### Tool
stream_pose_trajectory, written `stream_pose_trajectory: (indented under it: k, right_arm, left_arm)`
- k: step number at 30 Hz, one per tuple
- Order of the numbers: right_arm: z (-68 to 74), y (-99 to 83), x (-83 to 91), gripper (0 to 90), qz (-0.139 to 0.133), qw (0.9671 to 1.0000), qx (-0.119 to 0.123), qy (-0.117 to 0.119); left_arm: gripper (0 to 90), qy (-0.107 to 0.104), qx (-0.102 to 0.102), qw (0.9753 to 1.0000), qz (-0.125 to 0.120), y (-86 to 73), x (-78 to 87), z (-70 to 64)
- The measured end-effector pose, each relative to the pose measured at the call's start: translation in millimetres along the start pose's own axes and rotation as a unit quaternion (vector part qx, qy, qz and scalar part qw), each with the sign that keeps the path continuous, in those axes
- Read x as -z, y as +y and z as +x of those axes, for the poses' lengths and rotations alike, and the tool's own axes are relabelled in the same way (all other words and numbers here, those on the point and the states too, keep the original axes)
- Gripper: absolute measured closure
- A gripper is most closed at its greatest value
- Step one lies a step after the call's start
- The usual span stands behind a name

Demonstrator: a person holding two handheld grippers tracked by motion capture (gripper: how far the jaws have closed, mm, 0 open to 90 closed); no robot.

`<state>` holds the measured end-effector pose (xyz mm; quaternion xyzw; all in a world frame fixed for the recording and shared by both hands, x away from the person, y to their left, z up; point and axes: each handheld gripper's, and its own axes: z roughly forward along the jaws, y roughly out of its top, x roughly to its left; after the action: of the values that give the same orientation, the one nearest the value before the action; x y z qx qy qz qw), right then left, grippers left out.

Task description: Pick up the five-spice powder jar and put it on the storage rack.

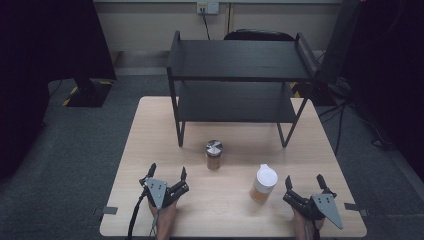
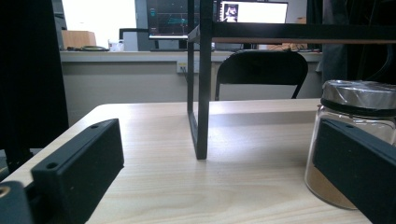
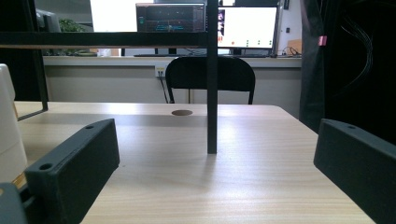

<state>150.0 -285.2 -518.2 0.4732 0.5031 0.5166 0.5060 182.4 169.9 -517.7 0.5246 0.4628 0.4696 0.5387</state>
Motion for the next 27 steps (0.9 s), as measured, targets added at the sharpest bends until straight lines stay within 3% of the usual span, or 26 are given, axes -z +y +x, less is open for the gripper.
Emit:
stream_pose_trajectory:
  k: [4, 27]
  right_arm:
    - [-0.7, 3.4, -2.0, 0.0, 0.011, 0.9999, -0.004, 0.000]
    - [2.8, 3.2, -1.9, 0.0, 0.010, 0.9999, -0.003, -0.008]
  left_arm:
    - [0.6, 0.000, 0.000, 1.0000, 0.000, 0.0, 0.0, 0.1]
    - [0.1, -0.002, 0.000, 1.0000, 0.000, 0.0, 0.2, 0.5]
